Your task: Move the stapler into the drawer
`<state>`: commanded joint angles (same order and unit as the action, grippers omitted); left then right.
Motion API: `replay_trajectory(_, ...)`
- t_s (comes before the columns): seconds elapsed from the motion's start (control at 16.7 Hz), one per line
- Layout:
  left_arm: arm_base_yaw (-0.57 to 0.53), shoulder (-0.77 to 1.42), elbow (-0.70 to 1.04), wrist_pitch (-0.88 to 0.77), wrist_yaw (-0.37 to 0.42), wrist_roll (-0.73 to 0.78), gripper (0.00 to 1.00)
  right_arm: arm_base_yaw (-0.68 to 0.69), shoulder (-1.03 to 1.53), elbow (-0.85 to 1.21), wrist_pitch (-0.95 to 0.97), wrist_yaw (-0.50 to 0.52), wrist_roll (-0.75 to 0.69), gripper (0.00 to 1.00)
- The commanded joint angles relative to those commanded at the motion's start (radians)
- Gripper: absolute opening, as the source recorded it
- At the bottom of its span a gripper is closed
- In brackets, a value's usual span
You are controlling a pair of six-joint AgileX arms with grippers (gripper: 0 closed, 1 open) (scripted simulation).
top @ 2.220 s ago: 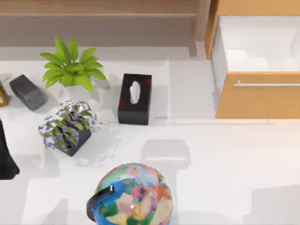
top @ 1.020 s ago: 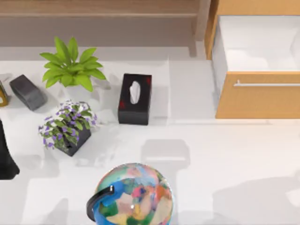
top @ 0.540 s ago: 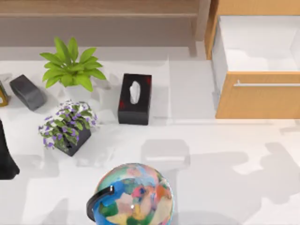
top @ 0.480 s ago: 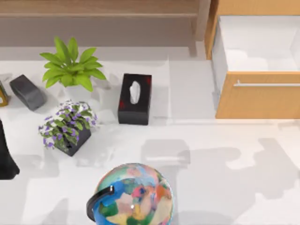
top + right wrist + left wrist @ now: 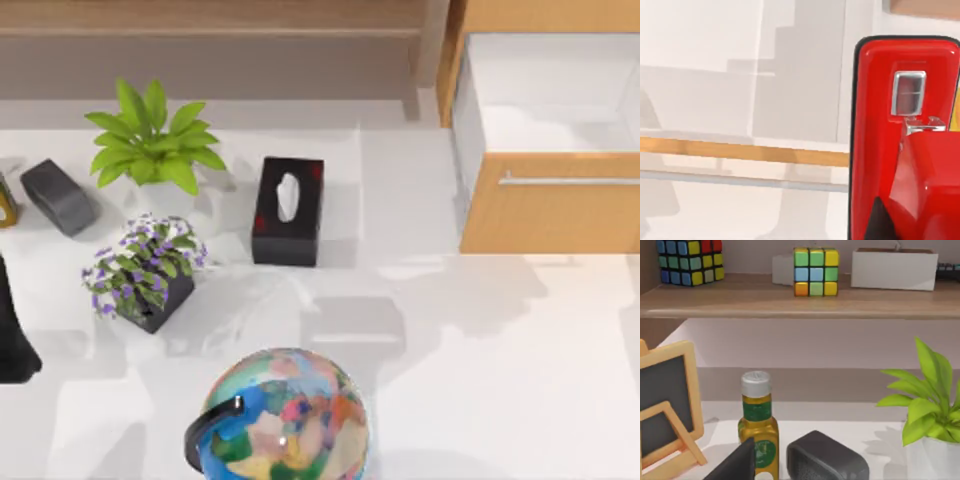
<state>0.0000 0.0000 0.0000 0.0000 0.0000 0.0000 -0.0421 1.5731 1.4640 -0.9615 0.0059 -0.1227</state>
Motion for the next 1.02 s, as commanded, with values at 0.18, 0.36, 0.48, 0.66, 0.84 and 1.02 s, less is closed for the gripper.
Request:
replay_trajectory(0.18,0.000,0.000,0.000,0.000,0.000,0.000,1.00,0.031,0.113,0.142,-0.034,0.001,0.041,0.00)
replay_trajectory(0.36,0.000,0.000,0.000,0.000,0.000,0.000,1.00,0.061,0.234,0.276,-0.074,0.001,0.082,0.00)
replay_trajectory(0.48,0.000,0.000,0.000,0.000,0.000,0.000,1.00,0.080,0.317,0.358,-0.104,0.002,0.109,0.00)
replay_trajectory(0.66,0.000,0.000,0.000,0.000,0.000,0.000,1.00,0.107,0.442,0.469,-0.153,0.001,0.148,0.00)
replay_trajectory(0.84,0.000,0.000,0.000,0.000,0.000,0.000,1.00,0.132,0.562,0.560,-0.206,0.000,0.185,0.00)
replay_trajectory(1.02,0.000,0.000,0.000,0.000,0.000,0.000,1.00,0.151,0.669,0.634,-0.260,-0.001,0.216,0.00)
